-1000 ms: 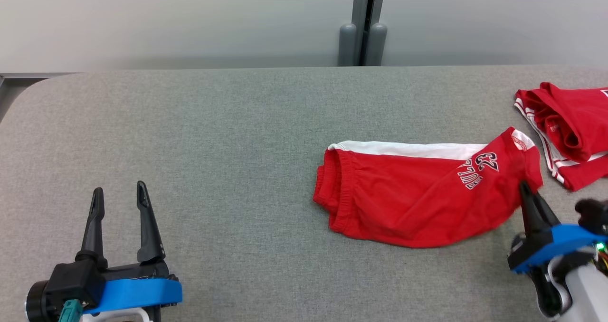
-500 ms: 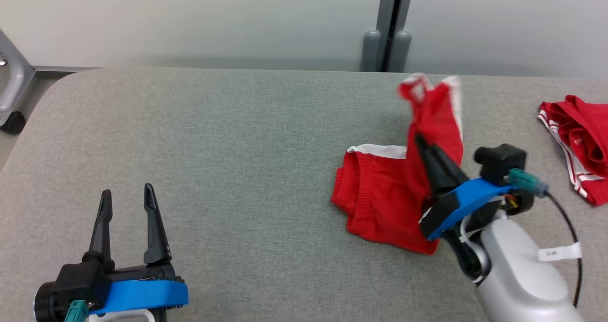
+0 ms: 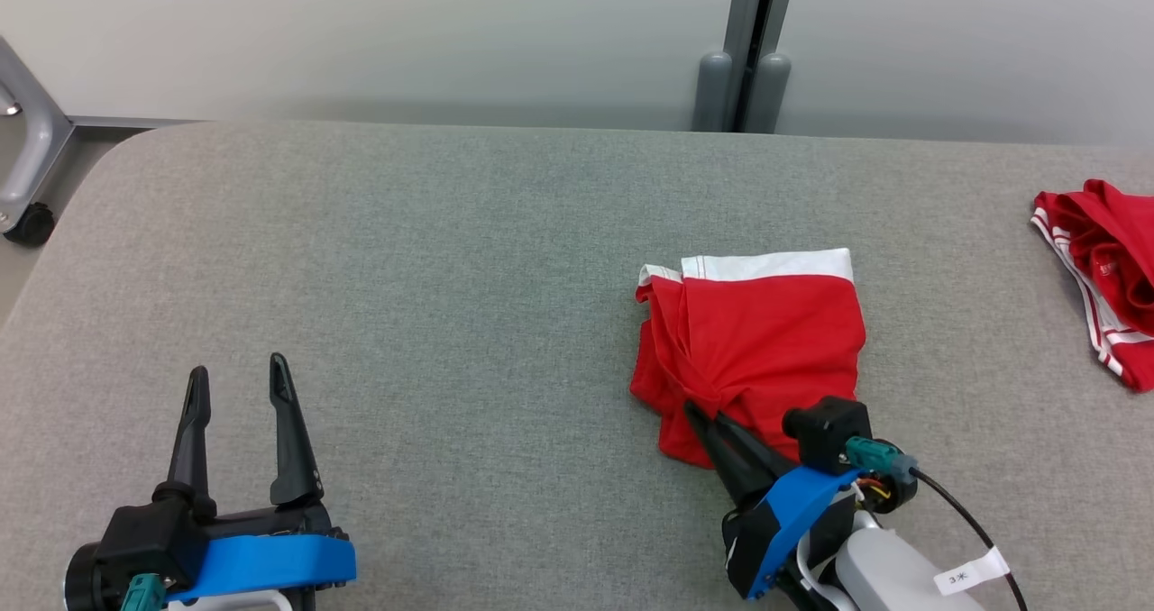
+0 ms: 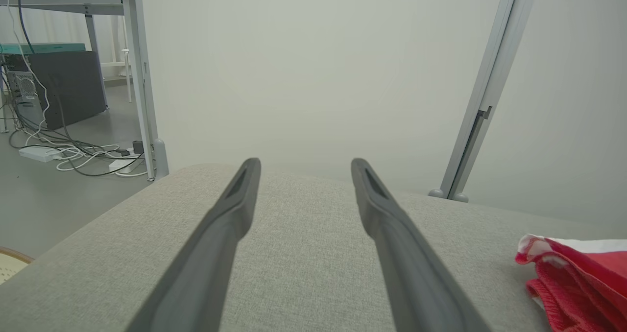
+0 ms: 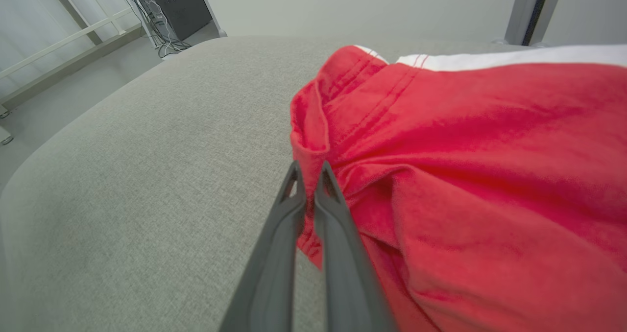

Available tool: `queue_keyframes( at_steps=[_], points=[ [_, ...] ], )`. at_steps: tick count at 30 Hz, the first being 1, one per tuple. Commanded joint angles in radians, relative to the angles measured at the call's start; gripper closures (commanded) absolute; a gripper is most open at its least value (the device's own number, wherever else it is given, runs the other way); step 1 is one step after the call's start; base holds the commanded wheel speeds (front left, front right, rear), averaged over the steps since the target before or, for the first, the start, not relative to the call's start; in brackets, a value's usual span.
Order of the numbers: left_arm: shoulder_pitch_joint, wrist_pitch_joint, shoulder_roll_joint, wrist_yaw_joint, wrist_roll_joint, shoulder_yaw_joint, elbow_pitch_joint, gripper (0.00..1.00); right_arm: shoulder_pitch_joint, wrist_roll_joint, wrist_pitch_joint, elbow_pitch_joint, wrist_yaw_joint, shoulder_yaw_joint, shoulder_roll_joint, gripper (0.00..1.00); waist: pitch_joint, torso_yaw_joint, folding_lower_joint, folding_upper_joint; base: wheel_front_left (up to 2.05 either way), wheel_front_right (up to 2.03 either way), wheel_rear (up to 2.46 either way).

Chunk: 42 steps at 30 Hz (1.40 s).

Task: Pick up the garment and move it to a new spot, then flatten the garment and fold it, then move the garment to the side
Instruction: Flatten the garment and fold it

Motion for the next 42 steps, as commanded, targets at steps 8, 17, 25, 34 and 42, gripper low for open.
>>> queue_keyframes(
  at_steps=[8, 17, 25, 34, 42],
  points=[
    [0.005, -0.005, -0.001, 0.002, 0.009, 0.000, 0.004, 0.00, 0.017, -0.003, -0.064, -0.014, 0.000, 0.045, -0.014, 0.00, -0.016, -0.024, -0.0001, -0.0001, 0.00, 0.00, 0.00],
    [0.007, -0.005, -0.001, -0.003, 0.017, 0.001, 0.010, 0.00, 0.057, -0.032, -0.096, -0.139, 0.000, -0.079, -0.073, 0.00, -0.035, -0.060, -0.0001, -0.0001, 0.00, 0.00, 0.00],
    [0.032, -0.004, 0.000, -0.009, 0.045, 0.023, 0.026, 0.00, 0.168, -0.090, -0.096, -0.273, 0.000, -0.318, -0.080, 0.00, -0.062, -0.122, -0.0001, -0.0001, 0.00, 0.00, 0.00],
    [0.056, -0.005, 0.019, -0.006, 0.069, 0.024, 0.062, 0.00, 0.306, -0.172, -0.039, -0.408, 0.000, -0.518, -0.020, 0.00, -0.086, -0.166, -0.0001, -0.0001, 0.00, 0.00, 0.00],
    [0.081, 0.033, 0.046, 0.001, 0.087, 0.011, 0.062, 0.00, 0.411, -0.249, 0.037, -0.539, 0.000, -0.597, 0.043, 0.00, -0.118, -0.172, -0.0001, -0.0001, 0.00, 0.00, 0.00]
  ],
)
